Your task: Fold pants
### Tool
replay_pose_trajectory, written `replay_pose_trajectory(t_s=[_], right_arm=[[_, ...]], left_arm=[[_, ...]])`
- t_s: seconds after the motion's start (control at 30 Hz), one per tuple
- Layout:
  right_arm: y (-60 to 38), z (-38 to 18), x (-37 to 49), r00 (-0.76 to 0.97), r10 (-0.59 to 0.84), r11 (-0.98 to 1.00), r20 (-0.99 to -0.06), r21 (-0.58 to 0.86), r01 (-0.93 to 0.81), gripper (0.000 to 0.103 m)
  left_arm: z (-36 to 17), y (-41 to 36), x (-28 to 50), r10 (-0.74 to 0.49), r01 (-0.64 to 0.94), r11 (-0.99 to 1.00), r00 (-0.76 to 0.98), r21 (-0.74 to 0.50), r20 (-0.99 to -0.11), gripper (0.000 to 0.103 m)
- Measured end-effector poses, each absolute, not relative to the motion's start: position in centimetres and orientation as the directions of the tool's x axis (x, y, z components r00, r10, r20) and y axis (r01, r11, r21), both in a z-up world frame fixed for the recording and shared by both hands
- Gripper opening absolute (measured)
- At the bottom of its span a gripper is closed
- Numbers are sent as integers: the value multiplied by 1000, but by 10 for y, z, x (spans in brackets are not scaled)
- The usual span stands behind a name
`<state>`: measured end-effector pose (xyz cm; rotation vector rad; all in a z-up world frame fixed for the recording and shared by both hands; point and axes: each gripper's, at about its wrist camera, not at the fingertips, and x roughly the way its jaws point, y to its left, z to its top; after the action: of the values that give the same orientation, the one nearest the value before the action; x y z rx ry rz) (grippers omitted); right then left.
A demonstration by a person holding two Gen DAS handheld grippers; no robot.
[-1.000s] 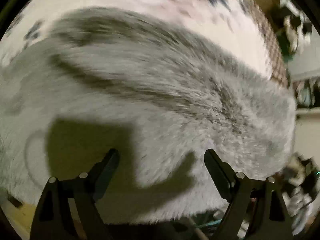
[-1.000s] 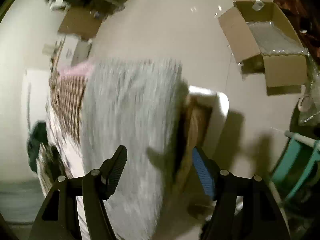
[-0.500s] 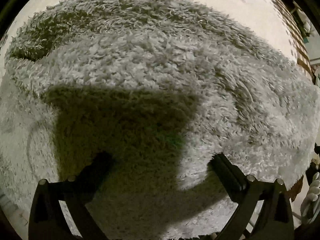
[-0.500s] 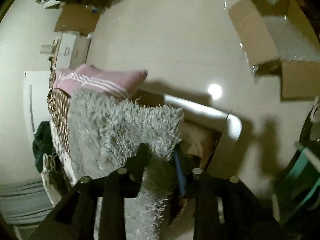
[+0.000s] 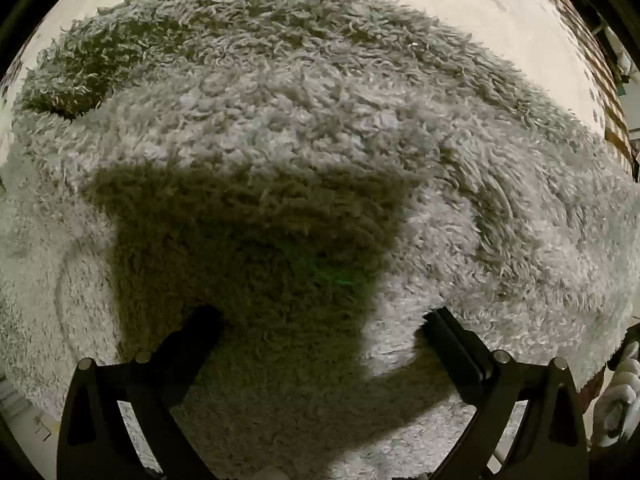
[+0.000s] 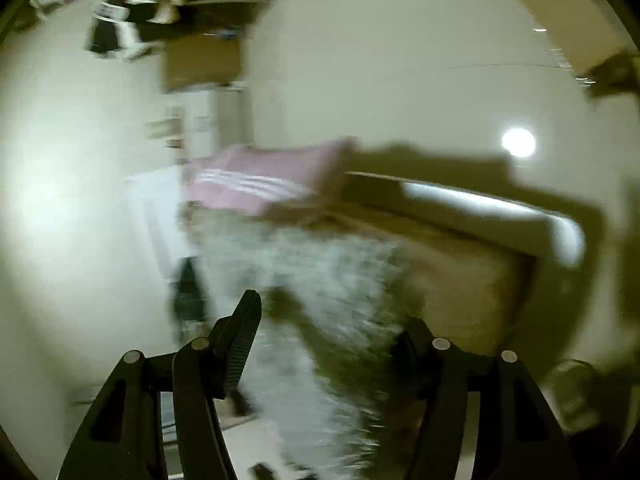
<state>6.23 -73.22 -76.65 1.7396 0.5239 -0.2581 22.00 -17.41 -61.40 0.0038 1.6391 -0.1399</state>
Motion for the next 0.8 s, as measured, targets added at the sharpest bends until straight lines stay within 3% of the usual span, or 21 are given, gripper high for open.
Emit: replay_pose_trajectory(t_s=[0.07,0.17,0.53,0.6,0.63,0.8], right_arm=[[-729,-762,68,895,217,-160,-390,890,427,64],[-722,-760,85,847,282,-74,-452,869,489,64],[-708,-771,136,863,272,-15,-427,894,447,65],[-707,-764,144,849,268,42,-456,886,462,54],[-705,-760,151,842,270,74,-468,882,466,29],[-689,-712,157,794,204,241,-572,816,526,28]], left_arm=[[-617,-175,223,-80,79,993,-74,-86,-994,103],[-620,-175,227,-73,71,994,-71,-78,-995,103],[-616,-177,222,-64,63,996,-62,-68,-996,103],[-615,-179,219,-61,62,996,-58,-65,-996,103],[-614,-179,218,-63,63,996,-60,-66,-996,103],[-594,-175,214,-92,50,995,-3,-92,-996,103]])
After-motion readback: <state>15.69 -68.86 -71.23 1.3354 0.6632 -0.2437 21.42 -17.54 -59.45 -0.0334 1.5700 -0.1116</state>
